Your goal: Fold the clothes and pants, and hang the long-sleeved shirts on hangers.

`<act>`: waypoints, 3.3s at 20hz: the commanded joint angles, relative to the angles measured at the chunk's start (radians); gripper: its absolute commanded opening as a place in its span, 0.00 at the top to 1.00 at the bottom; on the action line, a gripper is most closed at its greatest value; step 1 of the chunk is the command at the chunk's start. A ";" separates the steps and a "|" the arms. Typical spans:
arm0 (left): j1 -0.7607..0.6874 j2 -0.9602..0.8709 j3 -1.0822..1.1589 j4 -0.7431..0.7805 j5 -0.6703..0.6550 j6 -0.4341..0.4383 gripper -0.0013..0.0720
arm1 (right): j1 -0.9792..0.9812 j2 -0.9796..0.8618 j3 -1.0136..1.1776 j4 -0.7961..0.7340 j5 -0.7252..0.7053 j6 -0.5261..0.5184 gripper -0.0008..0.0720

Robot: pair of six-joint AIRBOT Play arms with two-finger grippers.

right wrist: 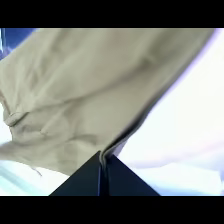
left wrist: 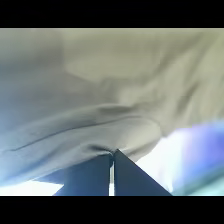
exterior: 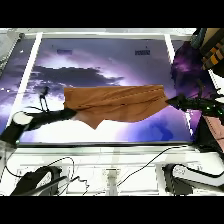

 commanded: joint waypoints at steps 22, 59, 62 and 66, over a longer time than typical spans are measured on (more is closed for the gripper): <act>-0.232 -0.578 0.221 0.007 1.224 -0.093 0.96 | 0.495 -0.248 0.134 0.089 -1.106 0.403 0.97; 0.438 -0.677 0.324 -0.343 -0.096 0.262 0.01 | 0.492 -0.156 0.156 -0.105 -0.809 0.370 0.05; 0.399 -0.752 0.324 -0.360 -0.063 0.294 0.01 | 0.492 -0.156 0.156 -0.105 -0.810 0.370 0.05; 0.326 -0.785 0.326 -0.361 -0.012 0.351 0.03 | 0.493 -0.156 0.156 -0.105 -0.811 0.370 0.05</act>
